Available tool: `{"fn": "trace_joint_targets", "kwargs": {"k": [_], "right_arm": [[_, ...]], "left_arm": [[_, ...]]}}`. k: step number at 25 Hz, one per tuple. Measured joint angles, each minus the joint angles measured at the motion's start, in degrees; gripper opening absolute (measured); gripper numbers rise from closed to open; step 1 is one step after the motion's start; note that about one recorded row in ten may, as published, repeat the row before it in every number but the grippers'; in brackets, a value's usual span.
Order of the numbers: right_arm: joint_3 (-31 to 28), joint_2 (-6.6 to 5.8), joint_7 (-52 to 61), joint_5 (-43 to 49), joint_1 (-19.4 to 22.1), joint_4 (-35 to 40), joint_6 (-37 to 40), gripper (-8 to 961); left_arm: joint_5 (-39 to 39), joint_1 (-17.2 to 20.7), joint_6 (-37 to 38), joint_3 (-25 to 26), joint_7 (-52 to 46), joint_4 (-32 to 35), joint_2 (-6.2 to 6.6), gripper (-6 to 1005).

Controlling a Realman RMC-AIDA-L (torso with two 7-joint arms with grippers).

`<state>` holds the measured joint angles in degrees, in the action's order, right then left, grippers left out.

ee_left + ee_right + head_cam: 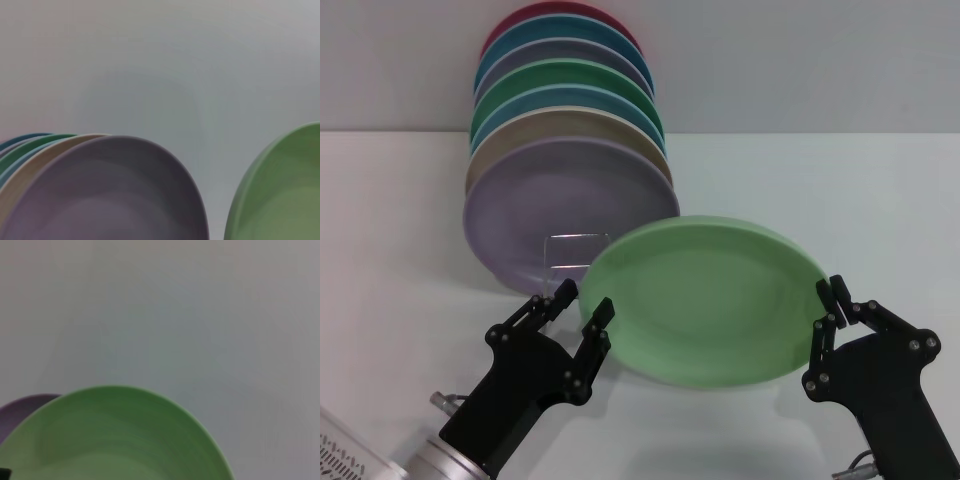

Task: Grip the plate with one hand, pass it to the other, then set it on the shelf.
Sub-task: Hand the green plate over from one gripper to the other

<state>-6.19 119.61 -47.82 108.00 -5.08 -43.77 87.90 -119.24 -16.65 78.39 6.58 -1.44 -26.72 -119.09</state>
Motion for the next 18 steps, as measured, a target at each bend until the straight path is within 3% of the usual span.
{"fn": "trace_joint_targets", "kwargs": {"k": [3,18], "right_arm": [[0.1,0.00,0.0,0.0,-0.1,0.0,0.0,14],[0.1,0.00,0.0,-0.1,-0.2,0.0,-0.3,13]], "left_arm": [[0.0,-0.4,0.0,0.0,0.0,0.0,0.00,419],[0.0,-1.2,-1.4,0.0,0.0,0.0,0.06,380]]}}
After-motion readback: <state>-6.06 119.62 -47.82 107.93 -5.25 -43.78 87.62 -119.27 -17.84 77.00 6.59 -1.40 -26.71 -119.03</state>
